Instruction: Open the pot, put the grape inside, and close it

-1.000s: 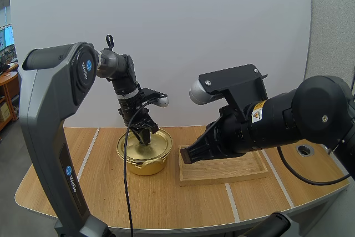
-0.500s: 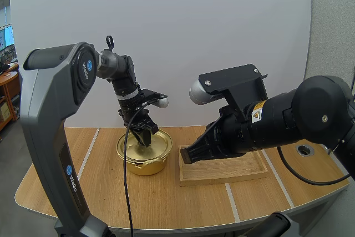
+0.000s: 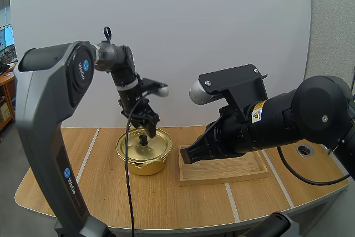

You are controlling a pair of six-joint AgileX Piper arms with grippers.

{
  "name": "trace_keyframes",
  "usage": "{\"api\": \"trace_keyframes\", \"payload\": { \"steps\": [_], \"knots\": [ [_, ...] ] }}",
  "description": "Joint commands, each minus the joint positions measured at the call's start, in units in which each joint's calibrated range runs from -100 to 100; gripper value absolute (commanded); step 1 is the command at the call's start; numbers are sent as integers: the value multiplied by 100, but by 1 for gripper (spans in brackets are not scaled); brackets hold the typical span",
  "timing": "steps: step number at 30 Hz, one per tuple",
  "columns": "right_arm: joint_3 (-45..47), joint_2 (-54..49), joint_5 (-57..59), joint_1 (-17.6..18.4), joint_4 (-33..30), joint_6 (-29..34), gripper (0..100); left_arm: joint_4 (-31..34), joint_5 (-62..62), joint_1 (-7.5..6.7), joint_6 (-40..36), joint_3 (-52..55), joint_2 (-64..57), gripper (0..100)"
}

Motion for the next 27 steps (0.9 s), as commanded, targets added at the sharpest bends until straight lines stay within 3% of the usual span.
{"api": "trace_keyframes", "payload": {
  "steps": [1, 15, 27],
  "knots": [
    [10, -46, -29, -25, 17, -41, 0, -91, 22, -8, -99, -51, -326, 100],
    [10, -46, -29, -25, 17, -41, 0, 71, 22, -8, -373, 77, -1835, 100],
    [10, -46, -29, -25, 17, -41, 0, 89, 22, -8, -373, 1262, -3449, 100]
  ]
}}
